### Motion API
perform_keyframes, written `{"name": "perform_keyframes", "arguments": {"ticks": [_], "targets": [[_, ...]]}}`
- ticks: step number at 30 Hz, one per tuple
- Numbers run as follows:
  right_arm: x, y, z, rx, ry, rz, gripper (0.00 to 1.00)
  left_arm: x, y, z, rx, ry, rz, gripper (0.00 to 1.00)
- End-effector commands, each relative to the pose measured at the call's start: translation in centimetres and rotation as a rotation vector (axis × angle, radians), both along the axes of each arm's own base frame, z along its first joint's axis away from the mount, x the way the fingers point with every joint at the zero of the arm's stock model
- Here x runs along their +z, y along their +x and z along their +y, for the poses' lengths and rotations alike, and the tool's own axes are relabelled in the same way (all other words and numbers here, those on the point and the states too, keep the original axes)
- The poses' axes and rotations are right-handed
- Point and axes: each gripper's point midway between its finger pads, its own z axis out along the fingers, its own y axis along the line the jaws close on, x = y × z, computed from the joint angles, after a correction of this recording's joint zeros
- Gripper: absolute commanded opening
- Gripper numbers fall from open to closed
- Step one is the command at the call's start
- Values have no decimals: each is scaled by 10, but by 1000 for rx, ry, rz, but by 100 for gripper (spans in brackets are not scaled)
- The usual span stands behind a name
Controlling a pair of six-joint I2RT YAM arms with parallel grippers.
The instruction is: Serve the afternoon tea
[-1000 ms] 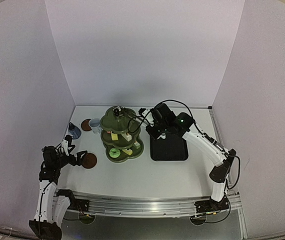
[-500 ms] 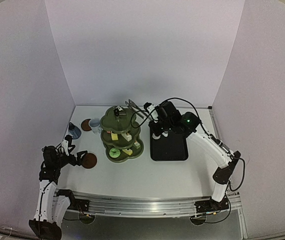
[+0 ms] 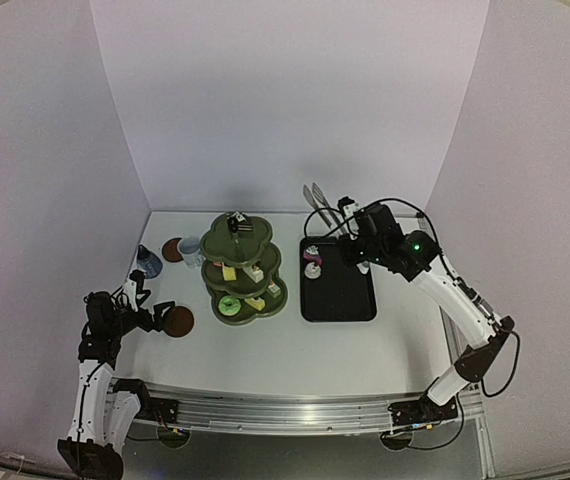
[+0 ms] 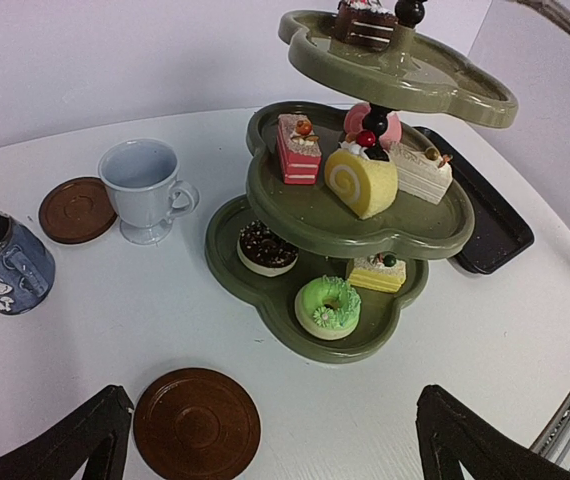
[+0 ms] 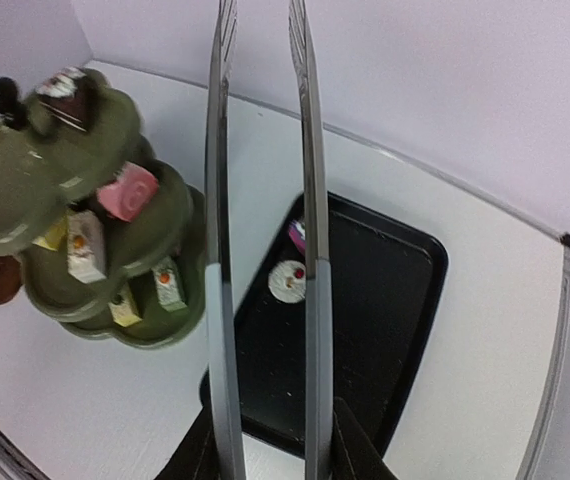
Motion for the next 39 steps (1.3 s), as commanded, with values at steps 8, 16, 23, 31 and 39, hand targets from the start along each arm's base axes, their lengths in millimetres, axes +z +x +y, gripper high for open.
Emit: {"name": "perform_keyframes", "arguments": {"ticks": [8, 16, 23, 31, 39], "targets": [[-131, -13, -38, -114, -149, 268, 30, 10, 1, -2, -16, 3, -31, 100], [-193, -21, -37, -98, -228, 404, 30, 10, 1, -1, -14, 5, -30, 100], [-222, -28, -37, -76, -255, 481, 31, 10, 1, -1, -14, 8, -32, 100], [-237, -23, -37, -67, -295, 490, 32, 10, 1, -1, -15, 9, -33, 100], [-240, -11, -29, -35, -319, 471, 32, 9, 0, -1, -16, 9, -32, 100]]}}
